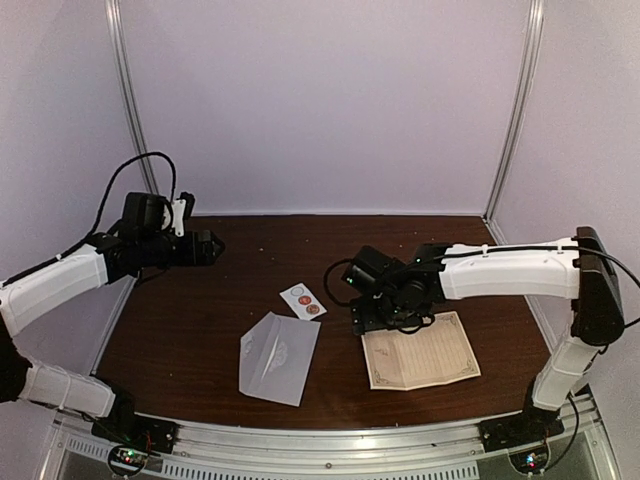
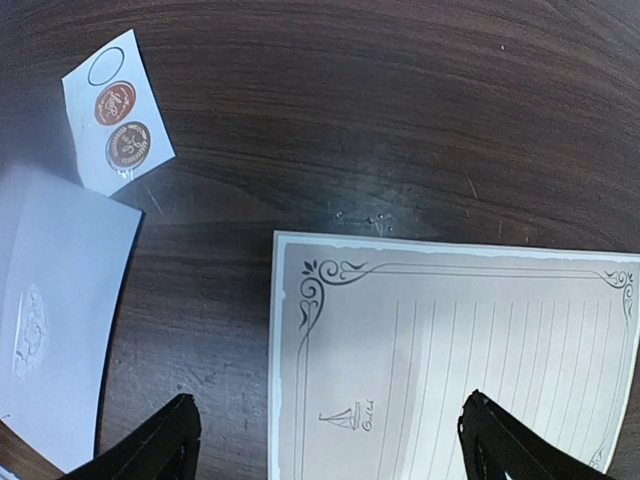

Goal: Place the letter into the envelope and seal it

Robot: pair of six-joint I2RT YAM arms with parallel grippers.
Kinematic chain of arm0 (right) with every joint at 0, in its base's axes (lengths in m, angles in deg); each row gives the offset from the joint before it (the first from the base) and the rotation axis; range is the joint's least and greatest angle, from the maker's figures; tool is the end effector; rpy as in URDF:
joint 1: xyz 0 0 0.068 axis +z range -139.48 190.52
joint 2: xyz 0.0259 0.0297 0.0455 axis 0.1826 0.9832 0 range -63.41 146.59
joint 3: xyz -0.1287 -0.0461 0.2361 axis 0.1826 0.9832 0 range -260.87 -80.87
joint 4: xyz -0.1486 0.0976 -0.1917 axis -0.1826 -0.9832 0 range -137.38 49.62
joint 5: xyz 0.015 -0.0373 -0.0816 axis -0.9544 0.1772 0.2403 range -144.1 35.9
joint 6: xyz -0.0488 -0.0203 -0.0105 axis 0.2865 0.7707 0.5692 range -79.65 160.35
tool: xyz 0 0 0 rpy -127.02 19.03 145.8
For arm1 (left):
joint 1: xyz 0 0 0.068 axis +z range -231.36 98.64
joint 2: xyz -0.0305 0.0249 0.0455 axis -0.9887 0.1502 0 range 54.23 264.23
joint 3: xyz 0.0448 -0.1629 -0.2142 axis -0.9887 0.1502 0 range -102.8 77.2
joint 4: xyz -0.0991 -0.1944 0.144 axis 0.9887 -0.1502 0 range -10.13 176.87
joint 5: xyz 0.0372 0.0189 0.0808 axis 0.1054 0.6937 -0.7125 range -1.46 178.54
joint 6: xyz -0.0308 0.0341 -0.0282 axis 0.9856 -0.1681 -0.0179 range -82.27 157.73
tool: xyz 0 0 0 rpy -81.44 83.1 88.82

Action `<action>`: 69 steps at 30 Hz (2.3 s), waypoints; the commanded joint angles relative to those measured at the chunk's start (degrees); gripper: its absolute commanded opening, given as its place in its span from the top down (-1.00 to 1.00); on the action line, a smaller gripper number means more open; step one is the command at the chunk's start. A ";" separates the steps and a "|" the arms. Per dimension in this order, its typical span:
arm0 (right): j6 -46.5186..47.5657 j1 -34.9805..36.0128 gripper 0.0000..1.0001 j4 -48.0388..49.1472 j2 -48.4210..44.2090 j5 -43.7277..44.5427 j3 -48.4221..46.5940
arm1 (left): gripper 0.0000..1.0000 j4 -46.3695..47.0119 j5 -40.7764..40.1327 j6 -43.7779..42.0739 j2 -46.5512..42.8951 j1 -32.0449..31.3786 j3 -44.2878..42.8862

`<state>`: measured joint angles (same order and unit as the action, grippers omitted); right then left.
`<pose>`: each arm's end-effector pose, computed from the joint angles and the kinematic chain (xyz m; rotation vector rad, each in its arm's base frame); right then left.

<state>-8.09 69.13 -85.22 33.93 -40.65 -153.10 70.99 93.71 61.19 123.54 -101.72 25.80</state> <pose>0.1834 0.2845 0.2236 -0.1859 2.7347 0.1974 0.2513 -0.0967 0.2814 -0.0066 2.2075 -0.5323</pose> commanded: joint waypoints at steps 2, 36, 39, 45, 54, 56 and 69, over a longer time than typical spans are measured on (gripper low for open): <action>-1.18 1.43 -0.81 -4.41 6.88 3.89 -7.57 | -0.87 1.80 -1.75 -4.44 0.65 0.58 0.52; -8.38 4.72 1.00 -14.44 19.85 13.95 -15.27 | -0.88 2.10 -0.42 -3.95 -0.85 0.67 1.65; -6.95 4.88 1.00 -9.81 17.48 9.12 -15.62 | -0.88 2.12 -0.43 -3.95 -0.85 0.67 1.64; -5.68 5.73 1.00 10.74 14.86 -6.55 -14.94 | -0.88 2.09 1.17 -4.03 -0.68 0.67 1.86; -1.91 6.43 0.00 17.03 18.60 -12.12 -24.14 | -0.85 5.48 12.68 5.38 -2.87 -0.39 7.69; -0.71 6.35 -0.21 17.26 16.06 -10.52 -23.31 | -0.85 7.80 14.56 9.37 -4.48 -2.30 10.68; 2.62 -4.18 -0.55 24.93 -9.51 -12.29 8.44 | -0.82 19.16 10.02 28.92 -2.00 -22.99 17.73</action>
<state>-6.93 68.74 -65.63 29.41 -50.05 -153.49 83.66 105.60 83.03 119.09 -121.35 41.78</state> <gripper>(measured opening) 0.776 0.921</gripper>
